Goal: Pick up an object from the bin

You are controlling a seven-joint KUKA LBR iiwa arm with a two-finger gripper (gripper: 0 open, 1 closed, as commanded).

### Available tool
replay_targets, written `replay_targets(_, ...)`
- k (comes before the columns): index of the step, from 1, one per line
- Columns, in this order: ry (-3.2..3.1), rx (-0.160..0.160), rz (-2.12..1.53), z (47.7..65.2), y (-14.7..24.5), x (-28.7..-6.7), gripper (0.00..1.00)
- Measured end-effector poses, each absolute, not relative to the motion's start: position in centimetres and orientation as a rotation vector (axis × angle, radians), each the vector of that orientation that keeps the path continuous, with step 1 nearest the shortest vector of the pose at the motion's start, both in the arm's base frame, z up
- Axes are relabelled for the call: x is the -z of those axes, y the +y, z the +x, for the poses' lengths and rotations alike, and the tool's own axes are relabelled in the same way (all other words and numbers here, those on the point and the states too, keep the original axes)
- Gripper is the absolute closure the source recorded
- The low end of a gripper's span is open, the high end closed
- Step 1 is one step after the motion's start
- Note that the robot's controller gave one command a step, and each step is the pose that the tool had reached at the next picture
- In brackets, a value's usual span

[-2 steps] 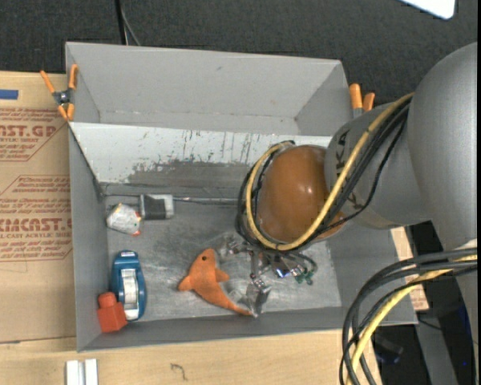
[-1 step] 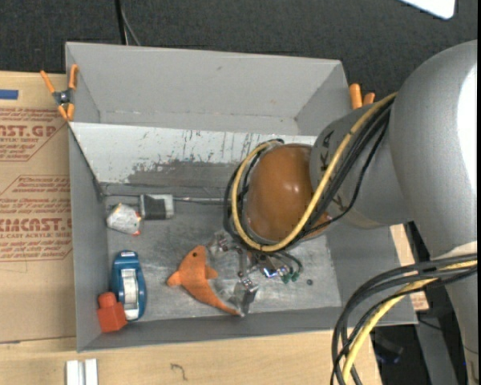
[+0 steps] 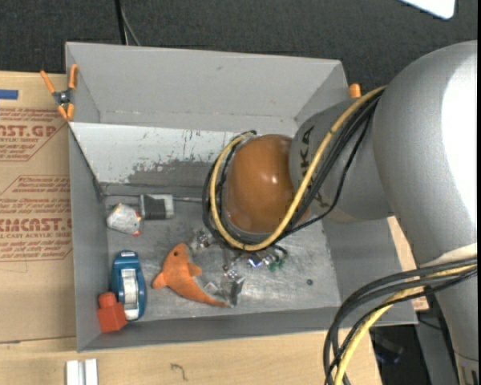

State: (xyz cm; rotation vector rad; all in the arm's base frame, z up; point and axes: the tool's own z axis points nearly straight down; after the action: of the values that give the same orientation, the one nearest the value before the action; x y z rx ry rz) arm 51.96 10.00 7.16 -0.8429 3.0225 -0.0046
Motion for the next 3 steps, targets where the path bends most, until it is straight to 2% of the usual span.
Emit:
replay_targets(1,3.005,-0.002,-0.902,51.1,11.5,-7.4,0.0)
replay_targets(2,3.035,-0.002,-0.808,50.8,11.7,-7.4,0.0)
replay_targets(3,3.098,-0.004,-0.501,50.5,12.6,-7.3,0.0)
